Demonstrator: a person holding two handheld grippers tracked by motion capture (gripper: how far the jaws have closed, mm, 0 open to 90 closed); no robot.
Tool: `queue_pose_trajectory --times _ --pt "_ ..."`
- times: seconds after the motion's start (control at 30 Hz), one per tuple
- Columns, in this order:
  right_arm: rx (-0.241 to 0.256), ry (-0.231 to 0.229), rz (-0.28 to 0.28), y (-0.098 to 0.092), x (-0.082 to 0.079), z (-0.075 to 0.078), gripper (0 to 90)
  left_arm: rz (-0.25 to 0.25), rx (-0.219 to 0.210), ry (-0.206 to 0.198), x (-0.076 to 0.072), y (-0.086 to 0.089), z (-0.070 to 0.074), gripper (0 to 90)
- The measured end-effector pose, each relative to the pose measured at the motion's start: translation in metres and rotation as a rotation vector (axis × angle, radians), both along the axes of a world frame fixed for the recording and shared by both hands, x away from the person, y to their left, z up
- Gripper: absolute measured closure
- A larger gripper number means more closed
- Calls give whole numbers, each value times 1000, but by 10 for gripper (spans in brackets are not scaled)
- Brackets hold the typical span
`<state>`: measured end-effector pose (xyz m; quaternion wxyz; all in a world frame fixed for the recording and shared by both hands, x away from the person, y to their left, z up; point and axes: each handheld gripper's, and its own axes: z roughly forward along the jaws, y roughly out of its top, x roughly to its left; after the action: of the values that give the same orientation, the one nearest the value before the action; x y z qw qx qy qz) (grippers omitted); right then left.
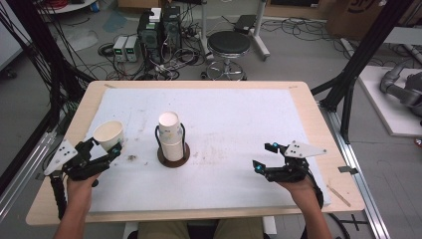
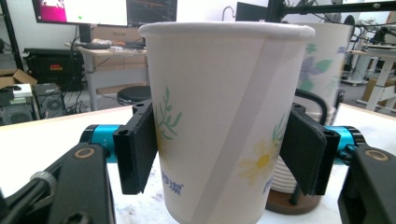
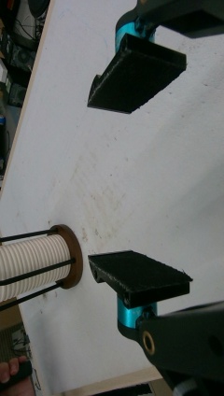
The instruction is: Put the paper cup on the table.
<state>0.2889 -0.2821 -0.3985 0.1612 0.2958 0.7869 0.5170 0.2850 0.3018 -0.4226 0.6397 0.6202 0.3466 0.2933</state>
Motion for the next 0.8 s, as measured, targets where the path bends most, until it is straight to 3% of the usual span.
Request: queue_pose_trajectory --times 0.23,0.47,0.67,0.8 --pt "7 -10 1 -1 -1 1 219 36 13 16 25 -5 0 329" --pt "3 -7 8 1 0 0 219 73 13 64 40 -7 -7 331" --pt "3 9 16 4 1 -1 219 95 71 151 56 -16 -16 331" --pt "-2 3 24 5 2 -2 219 93 89 185 61 -21 -20 333"
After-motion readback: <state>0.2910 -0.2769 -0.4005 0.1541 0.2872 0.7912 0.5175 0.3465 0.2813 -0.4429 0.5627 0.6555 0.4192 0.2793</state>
